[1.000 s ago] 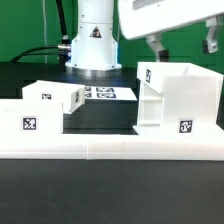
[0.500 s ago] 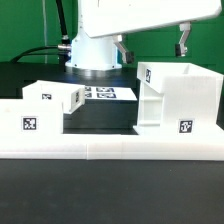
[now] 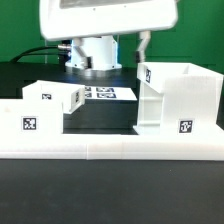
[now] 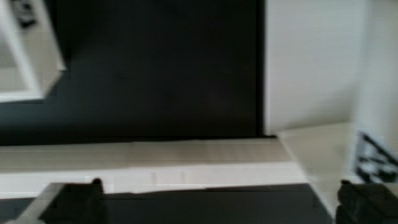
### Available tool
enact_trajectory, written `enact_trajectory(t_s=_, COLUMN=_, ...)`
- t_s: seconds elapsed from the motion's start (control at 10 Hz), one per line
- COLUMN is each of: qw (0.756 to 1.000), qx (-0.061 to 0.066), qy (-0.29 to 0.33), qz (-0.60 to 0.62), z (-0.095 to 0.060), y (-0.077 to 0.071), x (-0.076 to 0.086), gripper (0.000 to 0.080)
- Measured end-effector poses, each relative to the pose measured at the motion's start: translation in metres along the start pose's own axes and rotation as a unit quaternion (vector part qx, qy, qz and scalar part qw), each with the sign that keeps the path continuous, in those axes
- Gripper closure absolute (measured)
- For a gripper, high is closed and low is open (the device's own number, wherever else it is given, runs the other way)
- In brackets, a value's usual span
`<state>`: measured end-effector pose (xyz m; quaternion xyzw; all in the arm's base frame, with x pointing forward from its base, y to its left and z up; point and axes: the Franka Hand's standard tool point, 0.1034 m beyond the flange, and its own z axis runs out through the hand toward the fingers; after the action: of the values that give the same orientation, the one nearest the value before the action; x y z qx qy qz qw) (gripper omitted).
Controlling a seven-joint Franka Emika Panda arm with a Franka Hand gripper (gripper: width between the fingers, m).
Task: Assemble drawer
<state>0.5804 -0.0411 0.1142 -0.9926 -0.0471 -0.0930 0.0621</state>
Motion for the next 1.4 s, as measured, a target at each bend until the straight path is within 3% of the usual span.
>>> enact_trajectory(t_s=0.1, qw=1.0, qx=-0.003, qy=-0.002, qz=-0.029, z=0.0, y=0.028, x=-0.01, gripper=0.015)
enact_trajectory(t_s=0.2, qw=1.0, qx=-0.005, qy=-0.003, qz=-0.02, z=0.001, y=0.044, x=-0.015, gripper=0.015)
enact_trajectory(t_s=0.6, qw=1.0, qx=-0.009, qy=-0.007, qz=-0.023, z=0.003, y=0.041, x=-0.015, gripper=0.015)
enact_trajectory(t_s=0.8, qw=0.997, qx=-0.037, qy=-0.034, qz=-0.057, z=0.011, y=0.041, x=-0.02, gripper=0.015)
enact_trajectory(t_s=1.0, qw=0.997, qx=-0.033, qy=-0.057, qz=-0.025, z=0.028, y=0.058, x=-0.04, gripper=0.015)
enact_trajectory(t_s=1.2, qw=0.997, qx=-0.034, qy=-0.065, qz=-0.021, z=0.042, y=0.06, x=-0.049, gripper=0.015)
enact_trajectory(t_s=1.4, qw=0.997, qx=-0.034, qy=-0.063, qz=-0.022, z=0.04, y=0.059, x=-0.047, gripper=0.015)
